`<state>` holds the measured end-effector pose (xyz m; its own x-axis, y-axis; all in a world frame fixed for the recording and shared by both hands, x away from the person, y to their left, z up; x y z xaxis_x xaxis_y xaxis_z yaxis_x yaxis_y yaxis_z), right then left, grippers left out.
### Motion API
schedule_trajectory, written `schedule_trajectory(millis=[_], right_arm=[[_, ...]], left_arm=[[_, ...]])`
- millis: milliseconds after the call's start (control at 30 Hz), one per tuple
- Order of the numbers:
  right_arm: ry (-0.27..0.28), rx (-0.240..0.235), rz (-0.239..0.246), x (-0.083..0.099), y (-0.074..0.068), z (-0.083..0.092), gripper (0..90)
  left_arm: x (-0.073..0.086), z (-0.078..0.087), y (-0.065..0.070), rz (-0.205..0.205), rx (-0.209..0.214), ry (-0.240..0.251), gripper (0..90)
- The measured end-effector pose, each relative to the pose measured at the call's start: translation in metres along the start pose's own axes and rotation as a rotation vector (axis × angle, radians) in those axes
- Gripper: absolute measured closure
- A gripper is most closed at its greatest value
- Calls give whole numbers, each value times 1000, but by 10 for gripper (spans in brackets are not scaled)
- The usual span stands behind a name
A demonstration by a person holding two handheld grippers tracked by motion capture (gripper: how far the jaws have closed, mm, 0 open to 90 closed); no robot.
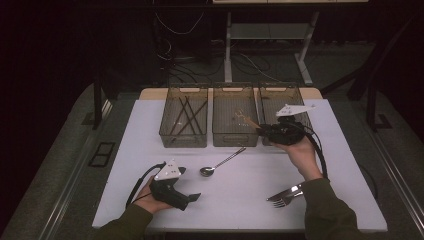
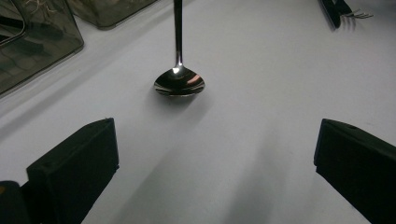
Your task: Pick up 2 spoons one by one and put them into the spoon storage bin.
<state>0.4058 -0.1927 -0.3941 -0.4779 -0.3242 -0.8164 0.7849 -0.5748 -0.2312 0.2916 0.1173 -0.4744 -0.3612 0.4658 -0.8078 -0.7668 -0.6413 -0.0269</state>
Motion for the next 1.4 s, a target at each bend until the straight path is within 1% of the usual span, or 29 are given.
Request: schedule_trajectory(millis=[100, 133, 333, 367, 500, 533, 567, 600, 633, 733, 833, 967, 1000, 1033, 1167, 1200, 1267, 1333, 1400], right_arm=[[-13, 7, -3, -6, 2, -6, 740], [-18, 12, -7, -8, 3, -9, 740], [-40, 28, -10, -18, 8, -20, 740], [-44, 32, -8, -20, 9, -22, 740], [-69, 46, -12, -24, 14, -30, 740], [-74, 53, -16, -25, 15, -32, 740], [-82, 50, -23, -25, 16, -34, 740], [-86, 58, -15, -26, 18, -36, 740], [-91, 58, -20, -27, 19, -39, 740], [-119, 69, -18, -27, 23, -46, 740], [-149, 79, -34, -27, 25, -54, 739], [-193, 88, -24, -24, 29, -67, 739], [-203, 87, -34, -24, 29, -70, 739], [-215, 89, -32, -23, 30, -73, 739], [-242, 100, -37, -21, 34, -80, 737], [-247, 98, -40, -20, 34, -81, 735], [-252, 96, -44, -21, 34, -82, 718], [-226, 100, -37, -23, 34, -81, 637], [-208, 92, -57, -24, 34, -79, 565]], left_arm=[[0, 0, 0, -2, 2, 0, 0], [-1, -1, 1, 8, 1, 5, 0], [-1, 0, 1, 10, 1, 9, 0], [-1, 0, 2, 15, 2, 13, 0], [-1, 0, 2, 12, 3, 13, 0], [-2, 0, 2, 11, 4, 14, 0], [-2, 0, 2, 10, 4, 14, 0], [-2, 0, 2, 9, 5, 13, 0], [-2, 0, 2, 5, 7, 14, 0], [-2, 0, 2, 4, 8, 15, 0], [-2, 0, 2, 4, 8, 21, 0], [-2, 0, 2, -1, 8, 18, 0], [-2, 0, 2, -3, 9, 17, 0], [-2, 0, 2, 1, 10, 16, 0], [-2, 1, 2, 1, 12, 16, 0], [-2, 1, 2, -4, 10, 18, 0], [-2, 1, 2, -3, 11, 20, 0], [-2, 1, 2, 3, 13, 19, 0], [-2, 1, 2, 5, 13, 20, 0]])
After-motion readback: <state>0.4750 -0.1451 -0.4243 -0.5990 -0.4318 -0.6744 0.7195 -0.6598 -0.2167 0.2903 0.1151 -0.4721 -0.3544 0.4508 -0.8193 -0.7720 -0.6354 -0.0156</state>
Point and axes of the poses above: each handheld gripper's, and its own axes: z roughly backward along the jaws, x roughly out of its underside, y roughly to its right, the point moved 5 cm from there along -z, roughly forward along the jaws, and after that the axes turned 11 degrees about -x, right-handed, at the moved point
